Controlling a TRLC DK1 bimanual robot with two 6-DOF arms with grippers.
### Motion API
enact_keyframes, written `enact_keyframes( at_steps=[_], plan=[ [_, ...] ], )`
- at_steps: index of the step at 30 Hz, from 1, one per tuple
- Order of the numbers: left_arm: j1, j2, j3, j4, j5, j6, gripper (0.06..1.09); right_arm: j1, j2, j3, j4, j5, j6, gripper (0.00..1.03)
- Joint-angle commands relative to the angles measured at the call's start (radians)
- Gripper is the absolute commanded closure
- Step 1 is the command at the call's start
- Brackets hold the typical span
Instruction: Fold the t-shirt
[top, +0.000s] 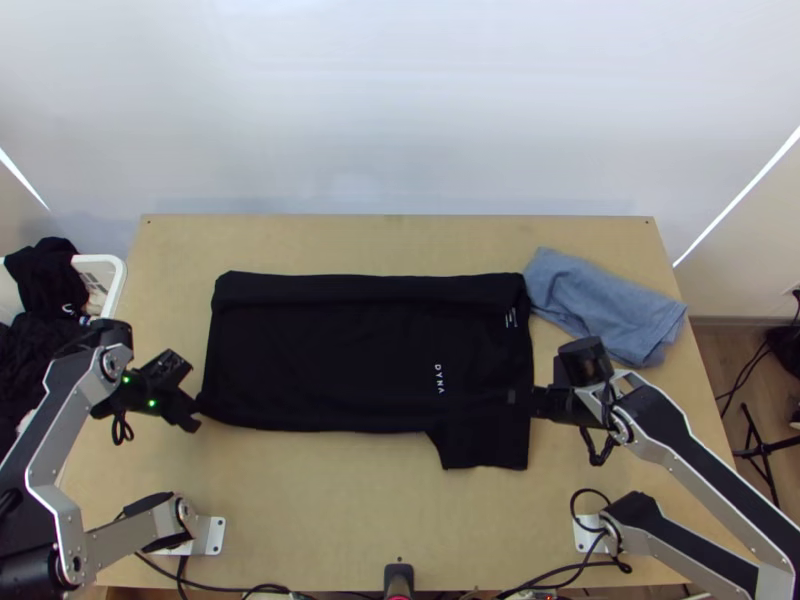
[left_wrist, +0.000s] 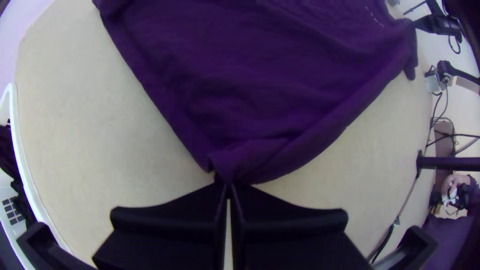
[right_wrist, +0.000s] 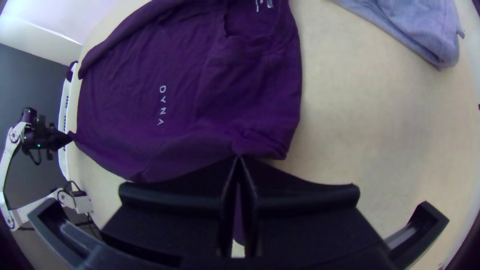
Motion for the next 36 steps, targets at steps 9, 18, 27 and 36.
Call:
enact_keyframes(
  at_steps=[9,18,27,36],
  plan=[
    [-0.033,0.111,0.186,0.061,0.031,-0.162,1.05,-0.073,0.047,0.117,0.011,0.003,-0.044,1.0],
    [-0.037,0.218,0.33,0.083,0.041,-0.255,1.05,-0.115,0.119,0.166,0.071,0.011,-0.052,1.0],
    [-0.074,0.273,0.412,0.1,0.041,-0.308,1.05,-0.139,0.269,0.322,0.165,0.038,-0.053,1.0],
    [-0.083,0.333,0.493,0.127,0.041,-0.367,1.05,-0.156,0.409,0.457,0.204,0.053,-0.058,1.0]
  ],
)
